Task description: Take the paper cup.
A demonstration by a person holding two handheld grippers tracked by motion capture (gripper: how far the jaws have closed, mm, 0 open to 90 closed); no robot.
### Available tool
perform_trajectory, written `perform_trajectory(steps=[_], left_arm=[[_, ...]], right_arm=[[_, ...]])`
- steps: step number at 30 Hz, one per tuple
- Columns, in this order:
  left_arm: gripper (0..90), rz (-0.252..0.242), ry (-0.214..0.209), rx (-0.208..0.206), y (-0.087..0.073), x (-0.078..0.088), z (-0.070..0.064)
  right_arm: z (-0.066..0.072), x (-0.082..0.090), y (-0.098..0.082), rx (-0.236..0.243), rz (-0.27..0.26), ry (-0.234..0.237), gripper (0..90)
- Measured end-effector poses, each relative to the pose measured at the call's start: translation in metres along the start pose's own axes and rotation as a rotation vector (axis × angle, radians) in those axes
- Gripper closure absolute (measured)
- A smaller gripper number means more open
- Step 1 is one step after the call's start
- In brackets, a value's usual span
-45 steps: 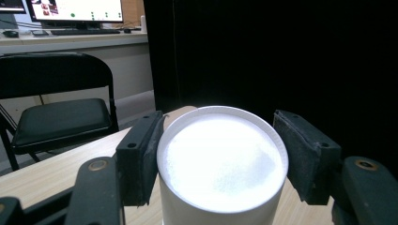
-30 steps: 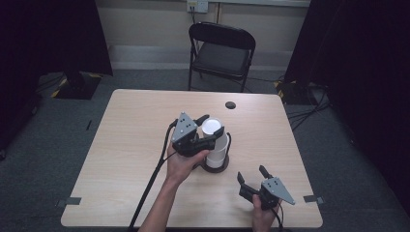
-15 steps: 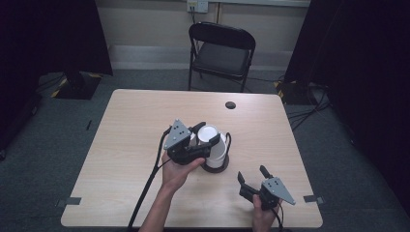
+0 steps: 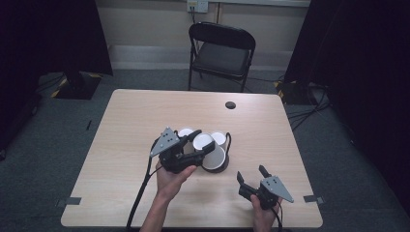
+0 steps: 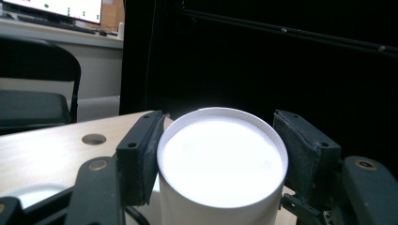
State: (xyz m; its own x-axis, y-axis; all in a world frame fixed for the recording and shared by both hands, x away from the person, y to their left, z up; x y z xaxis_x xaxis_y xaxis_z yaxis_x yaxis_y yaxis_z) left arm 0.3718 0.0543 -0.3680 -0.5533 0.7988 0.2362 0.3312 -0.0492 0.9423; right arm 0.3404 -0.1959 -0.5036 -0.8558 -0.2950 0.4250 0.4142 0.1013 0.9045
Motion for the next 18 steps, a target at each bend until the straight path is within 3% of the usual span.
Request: perform_trajectory(steps=[8,9,10,11,13,14,18], left_arm=[[35.8,0.012,-0.004,0.028,-0.013,0.004,-0.003],[35.8,0.01,-0.008,0.035,-0.015,0.005,-0.003],[35.8,0.016,-0.01,0.04,-0.017,0.005,-0.003],[35.8,0.019,-0.014,0.05,-0.018,0.005,-0.002],[35.8,0.018,-0.029,0.07,-0.021,0.006,-0.001],[35.8,0.021,-0.033,0.086,-0.023,0.006,0.0],[35.8,0.017,-0.071,0.141,-0.031,0.008,0.005]], right_arm=[[0.004,0.002,0.0,0.025,-0.023,0.057,21.3],[0.005,0.002,0.0,0.017,-0.022,0.076,21.4],[0.012,0.002,0.0,-0.006,-0.009,0.128,21.4],[0.012,0.002,0.0,-0.006,-0.009,0.128,21.4],[0.024,0.005,0.002,0.02,-0.018,0.184,23.7],[0.024,0.005,0.002,0.02,-0.018,0.184,23.7],[0.038,0.009,0.006,0.061,-0.047,0.255,29.8]])
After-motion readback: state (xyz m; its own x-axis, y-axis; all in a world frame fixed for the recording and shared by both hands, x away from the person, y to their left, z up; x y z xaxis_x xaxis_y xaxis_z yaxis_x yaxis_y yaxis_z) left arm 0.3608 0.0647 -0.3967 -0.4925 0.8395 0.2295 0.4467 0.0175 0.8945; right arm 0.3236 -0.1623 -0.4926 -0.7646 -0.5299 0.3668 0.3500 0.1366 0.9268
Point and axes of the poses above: each handheld gripper's, and its own axes: x roughly backward along the jaws, y roughly out of its top, z roughly to its left, the point moved 4 cm from there along -x, roughly forward along the jaws, and after that the axes turned 12 degrees about z, right-handed, at the moved point
